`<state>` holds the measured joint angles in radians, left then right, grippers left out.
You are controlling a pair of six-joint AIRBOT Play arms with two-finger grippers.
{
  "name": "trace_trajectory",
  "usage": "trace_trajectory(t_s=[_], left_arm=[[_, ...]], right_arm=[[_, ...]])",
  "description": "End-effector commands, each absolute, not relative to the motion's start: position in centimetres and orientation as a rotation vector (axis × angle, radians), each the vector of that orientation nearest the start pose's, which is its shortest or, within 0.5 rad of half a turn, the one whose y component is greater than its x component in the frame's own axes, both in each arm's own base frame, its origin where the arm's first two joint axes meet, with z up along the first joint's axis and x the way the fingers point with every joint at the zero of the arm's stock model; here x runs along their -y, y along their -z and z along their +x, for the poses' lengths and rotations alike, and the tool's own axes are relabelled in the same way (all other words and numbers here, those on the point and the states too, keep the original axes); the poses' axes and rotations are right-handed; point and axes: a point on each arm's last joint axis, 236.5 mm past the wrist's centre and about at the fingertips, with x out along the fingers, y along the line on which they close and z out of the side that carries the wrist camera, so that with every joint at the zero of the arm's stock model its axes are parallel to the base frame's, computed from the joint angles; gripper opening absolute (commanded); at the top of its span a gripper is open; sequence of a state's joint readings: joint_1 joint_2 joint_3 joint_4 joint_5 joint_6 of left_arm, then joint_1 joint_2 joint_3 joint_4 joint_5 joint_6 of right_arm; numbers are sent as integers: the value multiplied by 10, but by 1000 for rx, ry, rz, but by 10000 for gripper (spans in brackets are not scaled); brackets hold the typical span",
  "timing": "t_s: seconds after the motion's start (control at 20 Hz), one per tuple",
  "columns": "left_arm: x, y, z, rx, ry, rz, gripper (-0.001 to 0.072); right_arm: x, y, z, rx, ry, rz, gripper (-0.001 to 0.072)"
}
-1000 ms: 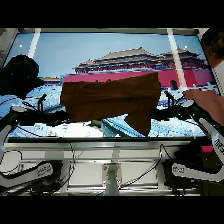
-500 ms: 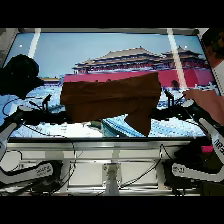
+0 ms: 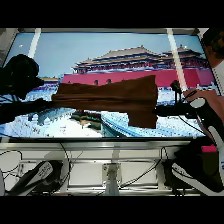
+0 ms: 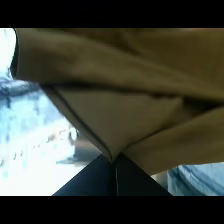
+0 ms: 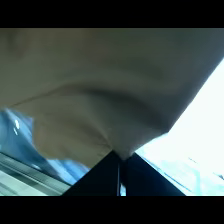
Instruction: Fold the clothes and pants, and hang the long-sleeved shirts on hangers.
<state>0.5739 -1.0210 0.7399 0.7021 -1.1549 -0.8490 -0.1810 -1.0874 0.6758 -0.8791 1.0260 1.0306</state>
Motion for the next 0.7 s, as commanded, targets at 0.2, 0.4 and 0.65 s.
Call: trace_trajectory(t_s=[0.2, 0.4, 0.65], left_arm=[[-41, -69, 323, -812, 229, -465, 21], [-50, -70, 329, -789, 180, -483, 21], [-60, -59, 333, -783, 103, -549, 20]], right_arm=[[-116, -74, 304, -900, -558, 479, 15], [-103, -112, 343, -683, -465, 586, 14], [-72, -95, 391, -607, -263, 682, 13]])
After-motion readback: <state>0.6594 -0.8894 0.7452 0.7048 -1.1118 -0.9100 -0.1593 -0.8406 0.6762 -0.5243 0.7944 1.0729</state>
